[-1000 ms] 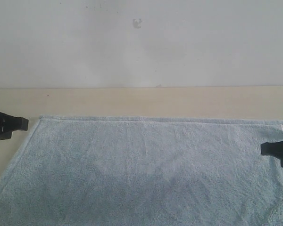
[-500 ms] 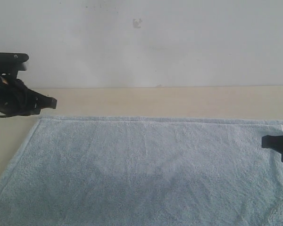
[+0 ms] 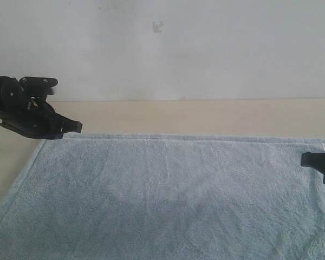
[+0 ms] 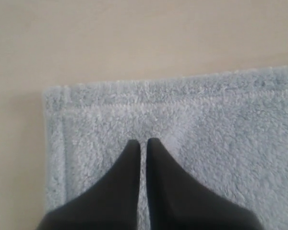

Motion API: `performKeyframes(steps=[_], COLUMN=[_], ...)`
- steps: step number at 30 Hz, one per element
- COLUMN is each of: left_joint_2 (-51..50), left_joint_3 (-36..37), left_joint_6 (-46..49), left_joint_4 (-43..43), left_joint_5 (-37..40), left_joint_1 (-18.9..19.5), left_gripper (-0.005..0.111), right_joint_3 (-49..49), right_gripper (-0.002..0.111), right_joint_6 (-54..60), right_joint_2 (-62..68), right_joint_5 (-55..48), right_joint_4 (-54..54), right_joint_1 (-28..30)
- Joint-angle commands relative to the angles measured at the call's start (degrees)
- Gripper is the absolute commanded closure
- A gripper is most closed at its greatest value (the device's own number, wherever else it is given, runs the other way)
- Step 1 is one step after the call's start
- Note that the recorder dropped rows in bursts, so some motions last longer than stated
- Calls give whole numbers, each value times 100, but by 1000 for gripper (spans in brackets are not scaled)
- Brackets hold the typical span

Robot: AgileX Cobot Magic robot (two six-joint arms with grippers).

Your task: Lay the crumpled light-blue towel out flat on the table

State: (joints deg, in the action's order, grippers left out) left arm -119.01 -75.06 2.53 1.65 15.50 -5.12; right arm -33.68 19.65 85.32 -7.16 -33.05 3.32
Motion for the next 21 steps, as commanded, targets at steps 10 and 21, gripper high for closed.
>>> performKeyframes(steps=[10, 21], left_joint_2=[-564, -647], left_joint_3=[-284, -284], left_joint_6=[17, -367], left_joint_4=[-59, -315], left_joint_5=[-222, -94], left_joint_1=[-4, 684], left_gripper=[103, 103], right_joint_3=[21, 21], right_gripper=[108, 108], right_joint_6=[8, 150], right_joint_2=[-59, -59], right_joint_5=[55, 40], right_joint_4=[-14, -2], right_joint_1=[-2, -108])
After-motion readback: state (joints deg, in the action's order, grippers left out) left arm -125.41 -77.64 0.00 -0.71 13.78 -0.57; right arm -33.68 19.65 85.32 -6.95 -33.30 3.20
